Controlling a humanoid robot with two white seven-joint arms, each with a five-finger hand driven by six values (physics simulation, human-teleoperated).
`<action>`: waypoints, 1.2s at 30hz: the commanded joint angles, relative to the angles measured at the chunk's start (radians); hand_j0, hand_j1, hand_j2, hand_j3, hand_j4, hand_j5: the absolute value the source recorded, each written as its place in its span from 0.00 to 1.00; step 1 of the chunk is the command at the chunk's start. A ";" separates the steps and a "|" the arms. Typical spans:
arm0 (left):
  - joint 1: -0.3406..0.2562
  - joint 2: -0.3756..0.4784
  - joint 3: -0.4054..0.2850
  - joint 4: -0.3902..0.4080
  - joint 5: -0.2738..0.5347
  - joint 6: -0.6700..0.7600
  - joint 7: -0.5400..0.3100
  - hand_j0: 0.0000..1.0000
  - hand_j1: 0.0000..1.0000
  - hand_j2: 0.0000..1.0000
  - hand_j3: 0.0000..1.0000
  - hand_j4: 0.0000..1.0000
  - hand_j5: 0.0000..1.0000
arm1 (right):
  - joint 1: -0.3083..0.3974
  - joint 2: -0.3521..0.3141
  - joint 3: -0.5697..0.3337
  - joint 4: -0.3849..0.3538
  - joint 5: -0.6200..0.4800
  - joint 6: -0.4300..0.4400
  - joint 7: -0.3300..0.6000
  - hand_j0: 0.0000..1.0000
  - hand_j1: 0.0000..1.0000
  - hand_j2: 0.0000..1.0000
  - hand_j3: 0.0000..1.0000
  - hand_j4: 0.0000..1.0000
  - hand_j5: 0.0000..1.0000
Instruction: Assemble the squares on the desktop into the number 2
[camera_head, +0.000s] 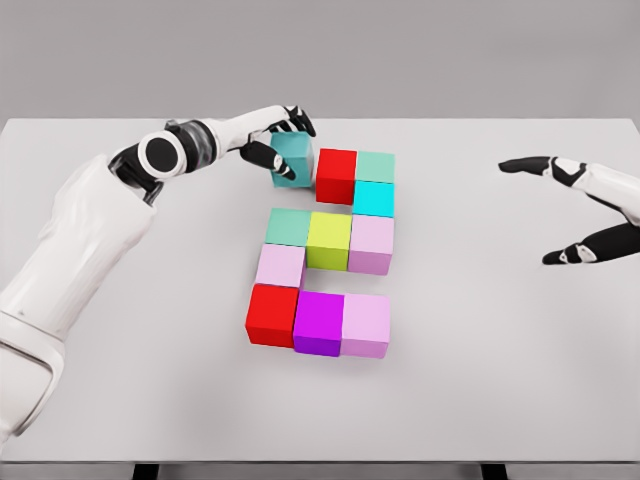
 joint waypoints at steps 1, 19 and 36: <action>0.000 0.009 -0.001 -0.002 0.003 -0.002 0.001 0.34 0.34 0.34 0.34 0.34 0.34 | 0.000 -0.002 -0.010 0.008 -0.008 0.003 0.000 1.00 1.00 1.00 1.00 1.00 1.00; 0.000 0.016 -0.014 -0.006 -0.008 -0.008 -0.011 0.35 0.35 0.35 0.35 0.35 0.35 | 0.037 0.007 -0.010 -0.037 -0.007 0.003 0.000 1.00 1.00 1.00 1.00 1.00 1.00; -0.005 0.001 -0.014 0.004 -0.054 -0.006 -0.011 0.35 0.35 0.35 0.35 0.35 0.35 | 0.054 0.007 -0.007 -0.049 -0.007 0.003 0.000 1.00 1.00 1.00 1.00 1.00 1.00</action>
